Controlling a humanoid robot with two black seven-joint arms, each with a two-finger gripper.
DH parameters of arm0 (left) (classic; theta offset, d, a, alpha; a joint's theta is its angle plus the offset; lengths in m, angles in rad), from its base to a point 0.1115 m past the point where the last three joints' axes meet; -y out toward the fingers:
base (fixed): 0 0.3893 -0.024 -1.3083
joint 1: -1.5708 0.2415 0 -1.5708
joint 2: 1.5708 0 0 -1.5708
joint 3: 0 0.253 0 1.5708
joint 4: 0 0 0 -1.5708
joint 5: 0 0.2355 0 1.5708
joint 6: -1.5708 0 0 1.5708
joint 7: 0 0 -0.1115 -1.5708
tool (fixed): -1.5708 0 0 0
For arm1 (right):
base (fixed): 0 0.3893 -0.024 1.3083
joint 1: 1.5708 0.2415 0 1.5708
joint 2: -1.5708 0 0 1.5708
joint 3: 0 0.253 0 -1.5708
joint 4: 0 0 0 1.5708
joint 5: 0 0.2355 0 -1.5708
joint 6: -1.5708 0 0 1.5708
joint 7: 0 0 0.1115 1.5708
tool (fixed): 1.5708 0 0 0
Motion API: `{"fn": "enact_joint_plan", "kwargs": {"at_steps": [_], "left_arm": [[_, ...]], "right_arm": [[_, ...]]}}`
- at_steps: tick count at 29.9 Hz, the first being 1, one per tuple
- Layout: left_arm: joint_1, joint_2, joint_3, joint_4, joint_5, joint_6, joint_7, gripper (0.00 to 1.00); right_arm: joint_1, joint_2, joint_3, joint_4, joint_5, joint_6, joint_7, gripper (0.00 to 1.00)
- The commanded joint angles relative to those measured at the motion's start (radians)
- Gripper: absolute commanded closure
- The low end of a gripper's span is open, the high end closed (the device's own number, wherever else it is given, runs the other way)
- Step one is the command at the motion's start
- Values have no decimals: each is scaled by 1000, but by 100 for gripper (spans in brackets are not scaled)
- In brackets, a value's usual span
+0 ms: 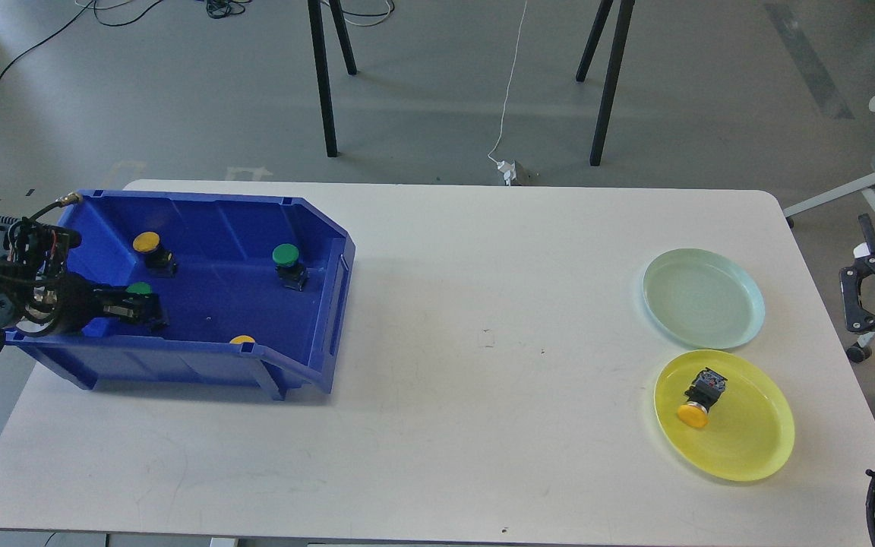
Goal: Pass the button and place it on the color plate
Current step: 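Grasp a green button in the bin with the left gripper, then lift the green button and carry it toward the right gripper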
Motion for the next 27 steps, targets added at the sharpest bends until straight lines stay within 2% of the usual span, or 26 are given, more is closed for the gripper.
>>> {"fn": "enact_joint_plan", "kwargs": {"at_steps": [1,3,5,7,9,11,12,15,18,21,27], "left_arm": [[-11,4,-13,-17,-6,-1,0,93],[-45,12,-15,-39,-7,-1,0,94],[-94,44,-25,-121,-12,-7,0,94],[-141,150,-61,-274,-14,-27,0,94],[-175,266,-125,-478,-14,-68,0,94],[-181,354,-208,-656,-14,-106,0,94],[-178,386,-248,-718,-14,-119,0,94],[-174,432,-349,-850,-33,-152,0,94],[-174,416,-400,-930,-144,-171,0,94],[-186,329,-427,-990,-260,-183,0,94],[-184,72,-475,-935,-477,-200,0,94]], "right_arm": [[-4,0,1,0,-1,0,0,30],[-5,2,-1,0,0,0,0,30],[-5,2,-1,-2,0,0,0,29],[-5,5,-1,-2,-1,0,0,29],[-4,3,-4,-5,-7,0,0,27],[-4,2,-16,-11,-27,-2,0,23],[-4,-6,-22,-14,-47,-5,0,20],[-5,-2,-37,-15,-189,-14,0,19],[-4,5,-63,-11,-242,-23,0,19],[37,3,-145,-2,-251,-60,0,19],[307,-9,-404,-32,-308,-155,0,19]]}}
